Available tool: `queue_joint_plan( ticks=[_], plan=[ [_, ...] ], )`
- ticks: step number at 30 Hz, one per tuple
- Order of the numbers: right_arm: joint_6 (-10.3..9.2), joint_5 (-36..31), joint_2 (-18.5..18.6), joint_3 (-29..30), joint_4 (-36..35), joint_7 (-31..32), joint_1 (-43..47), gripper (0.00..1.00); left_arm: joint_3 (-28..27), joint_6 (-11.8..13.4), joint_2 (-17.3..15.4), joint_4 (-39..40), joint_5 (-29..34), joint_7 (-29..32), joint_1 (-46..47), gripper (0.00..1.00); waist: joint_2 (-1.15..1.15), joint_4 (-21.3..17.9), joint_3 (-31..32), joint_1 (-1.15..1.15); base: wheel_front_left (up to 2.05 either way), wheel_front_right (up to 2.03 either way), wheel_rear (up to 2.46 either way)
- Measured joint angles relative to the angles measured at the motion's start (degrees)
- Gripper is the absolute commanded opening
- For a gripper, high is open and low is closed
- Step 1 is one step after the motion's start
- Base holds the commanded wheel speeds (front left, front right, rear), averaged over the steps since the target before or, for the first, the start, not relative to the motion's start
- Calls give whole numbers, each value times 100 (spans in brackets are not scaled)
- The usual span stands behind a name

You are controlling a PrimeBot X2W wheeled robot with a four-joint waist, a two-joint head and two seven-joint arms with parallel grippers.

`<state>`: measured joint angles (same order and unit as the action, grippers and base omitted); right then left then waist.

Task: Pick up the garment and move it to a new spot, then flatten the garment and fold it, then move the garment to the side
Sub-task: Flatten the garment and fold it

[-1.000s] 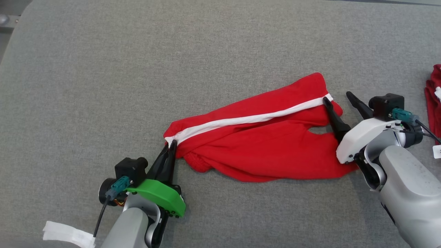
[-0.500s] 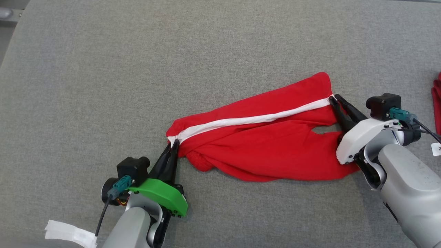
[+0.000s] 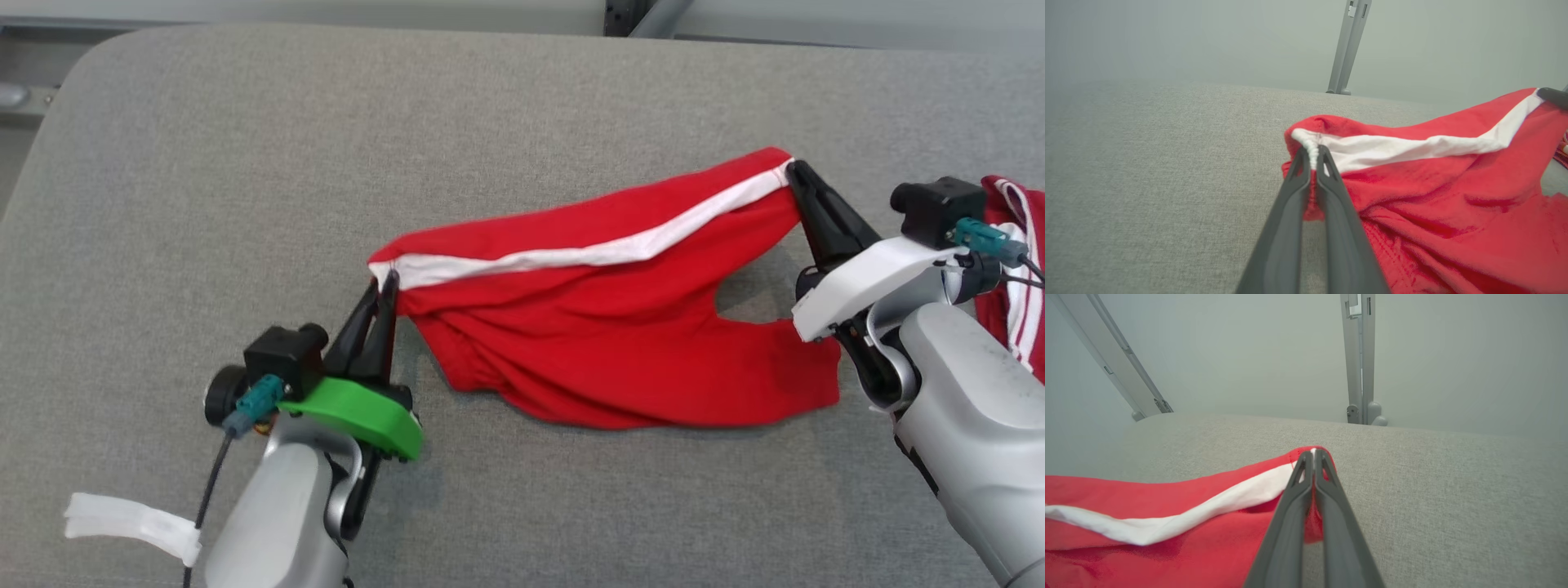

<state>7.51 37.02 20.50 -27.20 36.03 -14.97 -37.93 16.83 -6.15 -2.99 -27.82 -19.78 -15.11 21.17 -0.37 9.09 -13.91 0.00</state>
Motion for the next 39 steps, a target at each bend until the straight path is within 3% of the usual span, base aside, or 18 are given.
queue_joint_plan(
  ticks=[7, 15, 19, 23, 28, 29, 36, 38, 39],
  plan=[
    [0, 120, -68, 671, -1099, -3, 137, 0, 42, -110, -686, 566, 289, 0, 910, 0, 0, -255, 760, 0, 0, 0, 0],
    [1, 168, 136, 961, -1820, 57, 114, 0, 312, -135, -1414, 1245, -370, 476, 1636, 0, 0, -613, 1382, 0, 0, 0, 0],
    [0, 181, 99, 1070, -1982, 125, 399, 0, 336, -141, -1397, 1345, -697, 520, 1461, 0, 0, -804, 1487, 0, 0, 0, 0],
    [0, 147, -88, 1087, -1963, 124, 1096, 0, 361, -65, -1207, 1144, -905, 344, 612, 0, 0, -896, 1464, 0, 0, 0, 0],
    [0, 20, -352, 1017, -1683, 81, 1895, 0, 502, -18, -962, 655, -1003, 171, -329, 0, 0, -907, 1336, 0, 0, 0, 0],
    [0, -88, -504, 991, -1501, 62, 2212, 0, 500, 10, -781, 389, -1118, 89, -709, 0, 0, -913, 1257, 0, 0, 0, 0],
    [-1, -468, -888, 1063, -853, 2, 2722, 0, 668, -48, -488, -486, -991, 23, -1179, 2, 0, -887, 1046, 0, 0, 0, 0],
    [-2, -587, -980, 1198, -799, -1, 2723, 0, 549, -68, -461, -530, -880, 9, -1171, 38, 0, -874, 1019, 0, 0, 0, 0],
    [-2, -593, -1067, 1281, -782, -1, 2725, 0, 508, -75, -442, -571, -836, 9, -1173, 71, 0, -869, 1010, 0, 0, 0, 0]
  ],
)
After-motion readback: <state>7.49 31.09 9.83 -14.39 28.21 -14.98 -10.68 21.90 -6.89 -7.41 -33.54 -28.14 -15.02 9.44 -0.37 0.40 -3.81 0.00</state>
